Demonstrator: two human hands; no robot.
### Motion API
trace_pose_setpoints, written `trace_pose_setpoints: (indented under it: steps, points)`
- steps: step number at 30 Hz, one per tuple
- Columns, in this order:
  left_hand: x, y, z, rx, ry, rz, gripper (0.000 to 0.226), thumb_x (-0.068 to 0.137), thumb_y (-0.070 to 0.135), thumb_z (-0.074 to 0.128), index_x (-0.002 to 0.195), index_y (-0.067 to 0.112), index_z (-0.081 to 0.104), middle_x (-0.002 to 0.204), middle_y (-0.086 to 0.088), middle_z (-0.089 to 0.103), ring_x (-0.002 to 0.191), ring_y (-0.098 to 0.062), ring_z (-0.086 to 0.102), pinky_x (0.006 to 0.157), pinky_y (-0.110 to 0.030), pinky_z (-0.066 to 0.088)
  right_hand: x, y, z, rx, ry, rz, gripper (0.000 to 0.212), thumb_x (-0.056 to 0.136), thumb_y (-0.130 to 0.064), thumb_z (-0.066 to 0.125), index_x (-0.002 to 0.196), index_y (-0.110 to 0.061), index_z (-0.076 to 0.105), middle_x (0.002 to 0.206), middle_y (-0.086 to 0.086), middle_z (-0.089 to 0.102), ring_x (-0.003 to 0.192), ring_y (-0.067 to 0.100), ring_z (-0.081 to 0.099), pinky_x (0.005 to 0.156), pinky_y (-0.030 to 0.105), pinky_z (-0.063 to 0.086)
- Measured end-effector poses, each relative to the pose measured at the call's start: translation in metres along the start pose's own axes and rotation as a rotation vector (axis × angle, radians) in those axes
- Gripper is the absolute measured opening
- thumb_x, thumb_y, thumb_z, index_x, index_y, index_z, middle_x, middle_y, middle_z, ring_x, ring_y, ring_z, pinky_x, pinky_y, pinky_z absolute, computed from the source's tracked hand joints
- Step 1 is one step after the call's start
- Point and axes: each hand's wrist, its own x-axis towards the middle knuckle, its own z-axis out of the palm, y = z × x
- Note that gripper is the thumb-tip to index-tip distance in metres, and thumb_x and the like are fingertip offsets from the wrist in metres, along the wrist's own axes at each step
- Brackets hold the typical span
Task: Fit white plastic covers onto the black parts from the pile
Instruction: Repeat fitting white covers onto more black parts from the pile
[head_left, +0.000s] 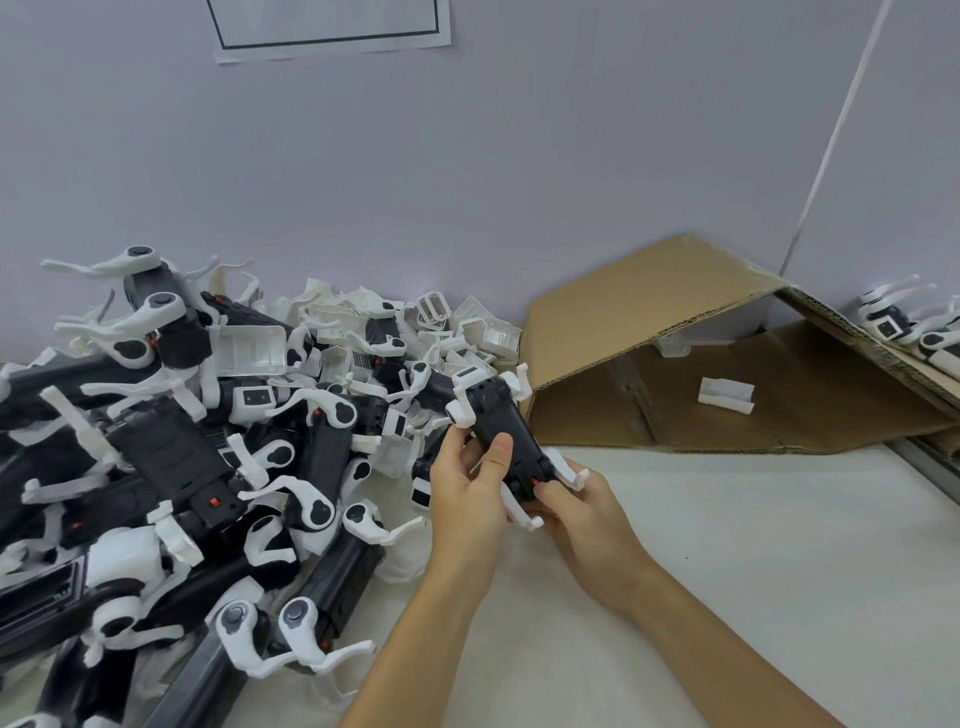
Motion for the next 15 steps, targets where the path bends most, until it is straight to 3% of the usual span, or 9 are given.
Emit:
trace_pose_setpoints:
  steps: [3,8,12,15]
  points:
    - [0.0,0.001,0.0,-0.02,-0.004,-0.006,0.016,0.099,0.015,0.058,0.112,0.022,0.066,0.1,0.0,0.076,0.099,-0.02,0.072,0.086,-0.035,0.057,0.001,0.004,0.0,-0.04,0.07,0.011,0.028,0.085,-0.022,0.053,0.102,-0.012,0.073,0.086,0.008,0.072,0.082,0.019,0.066,0.075,0.03,0.053]
    - [-0.001,0.004,0.0,-0.066,-0.005,-0.029,0.014,0.097,0.02,0.061,0.108,0.021,0.07,0.094,-0.002,0.076,0.093,-0.02,0.072,0.081,-0.032,0.056,-0.001,0.001,0.003,-0.043,0.12,-0.026,0.025,0.083,-0.022,0.056,0.095,-0.011,0.075,0.084,0.008,0.074,0.081,0.02,0.069,0.074,0.03,0.053]
    - [-0.001,0.007,0.001,-0.041,-0.007,-0.008,0.015,0.097,0.023,0.061,0.096,0.017,0.075,0.094,-0.004,0.078,0.094,-0.019,0.074,0.084,-0.031,0.056,-0.007,-0.004,0.005,-0.232,0.255,-0.261,0.02,0.086,-0.018,0.058,0.1,-0.015,0.071,0.086,-0.004,0.074,0.082,0.012,0.07,0.071,0.015,0.051]
    - [-0.002,0.012,0.001,-0.042,-0.018,-0.005,0.028,0.089,0.038,0.064,0.094,0.015,0.078,0.097,-0.007,0.078,0.097,-0.021,0.073,0.083,-0.026,0.056,-0.009,-0.006,0.005,-0.498,0.363,-0.493,0.026,0.085,-0.011,0.062,0.11,-0.015,0.066,0.096,-0.005,0.067,0.089,0.01,0.065,0.075,0.017,0.052]
